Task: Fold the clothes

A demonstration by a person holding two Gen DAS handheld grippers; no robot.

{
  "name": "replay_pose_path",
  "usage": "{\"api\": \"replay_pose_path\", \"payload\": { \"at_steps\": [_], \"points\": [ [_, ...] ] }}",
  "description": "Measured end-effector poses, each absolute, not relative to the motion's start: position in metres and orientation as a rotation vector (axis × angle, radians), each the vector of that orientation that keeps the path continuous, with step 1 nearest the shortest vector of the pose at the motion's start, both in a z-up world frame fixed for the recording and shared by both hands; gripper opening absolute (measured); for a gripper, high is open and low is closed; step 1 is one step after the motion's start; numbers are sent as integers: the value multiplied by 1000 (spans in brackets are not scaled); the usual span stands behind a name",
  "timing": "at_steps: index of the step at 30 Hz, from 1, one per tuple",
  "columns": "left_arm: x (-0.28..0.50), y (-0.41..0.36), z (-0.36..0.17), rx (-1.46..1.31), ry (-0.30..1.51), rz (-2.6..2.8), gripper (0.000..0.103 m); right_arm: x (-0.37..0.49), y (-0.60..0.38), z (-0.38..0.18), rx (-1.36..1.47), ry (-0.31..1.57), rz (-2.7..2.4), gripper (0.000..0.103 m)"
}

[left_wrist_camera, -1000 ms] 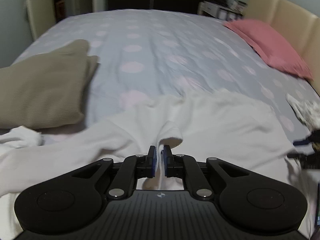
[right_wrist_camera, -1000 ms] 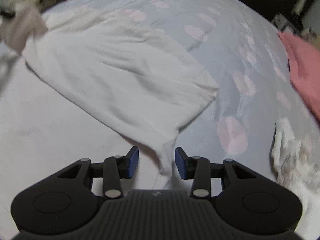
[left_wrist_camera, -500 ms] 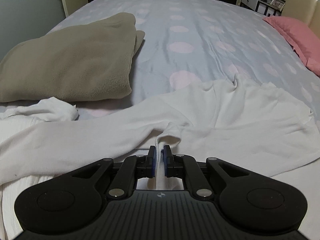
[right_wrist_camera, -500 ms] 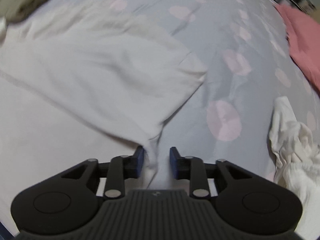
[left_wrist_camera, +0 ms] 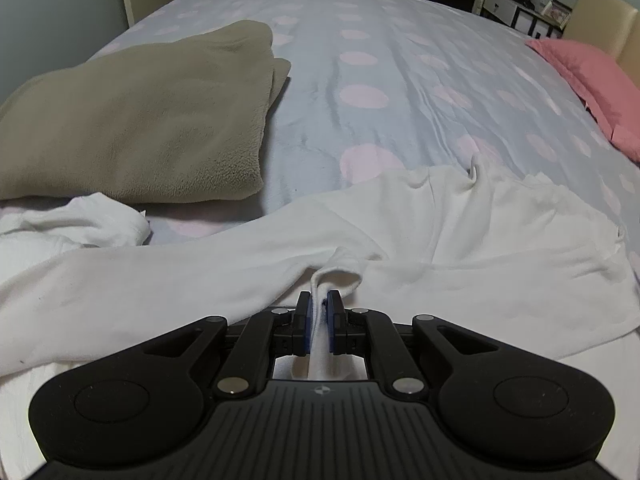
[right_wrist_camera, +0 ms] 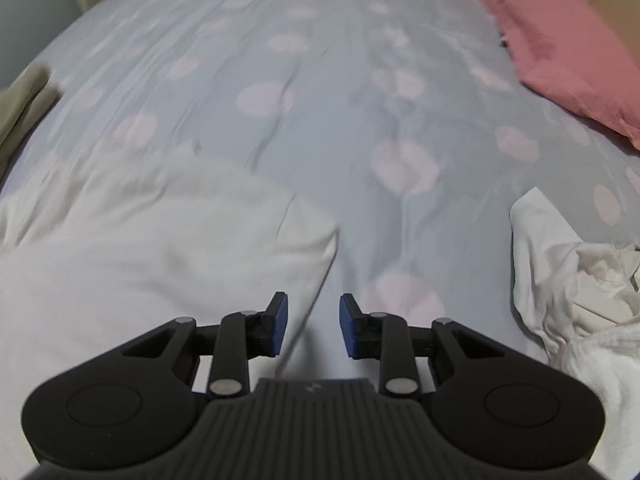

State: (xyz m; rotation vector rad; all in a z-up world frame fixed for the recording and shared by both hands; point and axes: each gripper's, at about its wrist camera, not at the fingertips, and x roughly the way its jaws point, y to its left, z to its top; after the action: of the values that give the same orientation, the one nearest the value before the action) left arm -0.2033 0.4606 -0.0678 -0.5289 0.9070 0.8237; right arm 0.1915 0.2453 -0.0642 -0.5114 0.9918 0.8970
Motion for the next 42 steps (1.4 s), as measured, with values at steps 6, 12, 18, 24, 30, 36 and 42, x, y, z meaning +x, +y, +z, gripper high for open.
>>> {"api": "replay_pose_path", "payload": {
  "at_steps": [6,12,18,24,30,36,42],
  "points": [
    [-203,461,-70,-537,907,820,5,209,270,-82,-345,1035,832,31],
    [-201,464,-70,-547,903,814,5,215,284,-103,-345,1053,783,11],
    [-199,465,-55,-504,800,847,4,230,266,-88,-272,981,670,3],
    [-184,472,-59,-501,829,886,4,237,256,-90,-233,981,629,3],
    [-176,474,-70,-467,892,890,4,237,253,-88,-223,979,639,3],
    [-179,474,-80,-475,913,888,20,231,250,-87,-284,997,666,10],
    [-181,467,-68,-447,888,897,29,215,225,-75,-275,1100,776,10]
  ]
}}
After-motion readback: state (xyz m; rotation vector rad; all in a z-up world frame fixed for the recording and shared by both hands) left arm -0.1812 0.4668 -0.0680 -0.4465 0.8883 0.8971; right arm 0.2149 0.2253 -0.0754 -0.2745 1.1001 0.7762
